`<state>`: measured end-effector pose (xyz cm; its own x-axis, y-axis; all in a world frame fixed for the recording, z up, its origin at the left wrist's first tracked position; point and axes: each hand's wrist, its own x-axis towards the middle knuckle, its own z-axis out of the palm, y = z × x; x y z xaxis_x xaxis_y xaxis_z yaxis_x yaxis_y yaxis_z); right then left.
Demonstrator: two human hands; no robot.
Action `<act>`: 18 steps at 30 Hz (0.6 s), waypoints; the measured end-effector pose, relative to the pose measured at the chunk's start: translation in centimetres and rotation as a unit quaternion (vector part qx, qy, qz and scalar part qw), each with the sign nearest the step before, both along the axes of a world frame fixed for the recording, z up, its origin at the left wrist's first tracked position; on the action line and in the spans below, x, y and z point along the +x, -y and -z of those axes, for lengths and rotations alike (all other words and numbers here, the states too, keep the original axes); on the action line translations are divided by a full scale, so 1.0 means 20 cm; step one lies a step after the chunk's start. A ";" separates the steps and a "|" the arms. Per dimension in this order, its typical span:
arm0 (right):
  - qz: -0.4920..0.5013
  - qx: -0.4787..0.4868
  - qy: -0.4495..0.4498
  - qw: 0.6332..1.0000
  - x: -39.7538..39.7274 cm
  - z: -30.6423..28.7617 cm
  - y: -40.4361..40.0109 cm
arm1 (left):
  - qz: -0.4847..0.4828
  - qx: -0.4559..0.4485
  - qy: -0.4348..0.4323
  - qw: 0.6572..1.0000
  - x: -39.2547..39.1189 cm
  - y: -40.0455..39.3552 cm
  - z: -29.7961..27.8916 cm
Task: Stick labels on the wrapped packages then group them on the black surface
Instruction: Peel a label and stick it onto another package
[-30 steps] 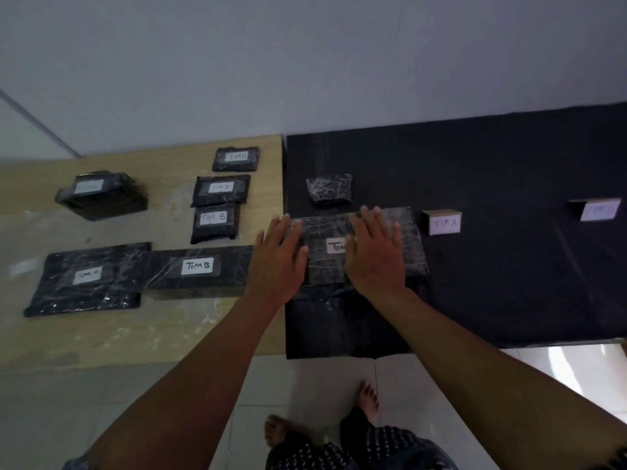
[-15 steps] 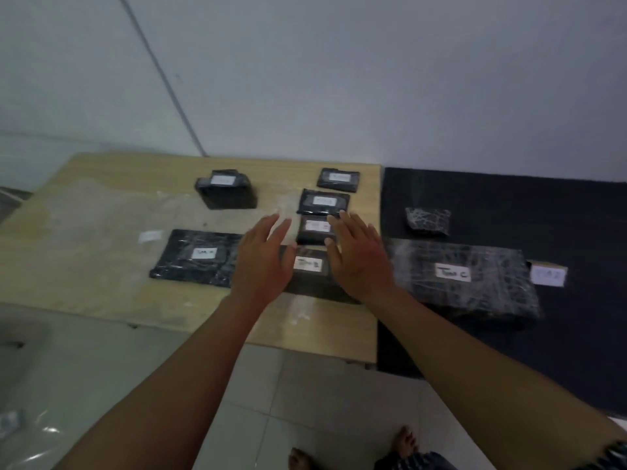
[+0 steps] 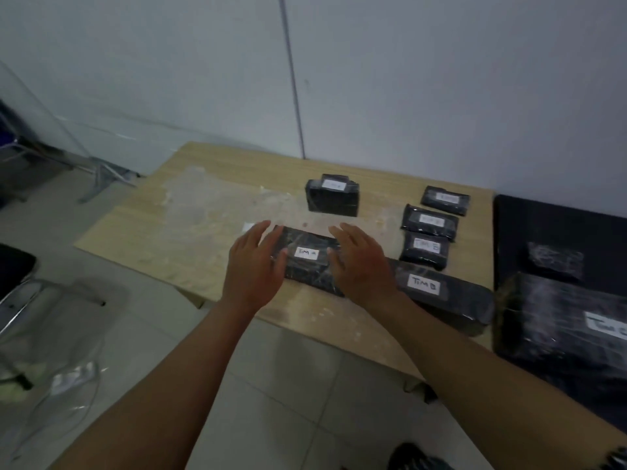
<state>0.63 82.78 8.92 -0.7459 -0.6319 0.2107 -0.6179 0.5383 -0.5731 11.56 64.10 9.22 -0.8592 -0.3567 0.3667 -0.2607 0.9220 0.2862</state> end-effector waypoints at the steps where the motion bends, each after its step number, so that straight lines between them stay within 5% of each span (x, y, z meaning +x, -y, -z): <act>1: -0.010 0.005 -0.003 1.000 0.00 0.01 0.07 | -0.006 0.001 -0.002 1.000 0.01 0.06 0.01; 18: -0.094 0.083 0.047 0.991 -0.33 0.17 0.96 | -0.075 0.035 0.059 0.995 -0.23 0.88 0.22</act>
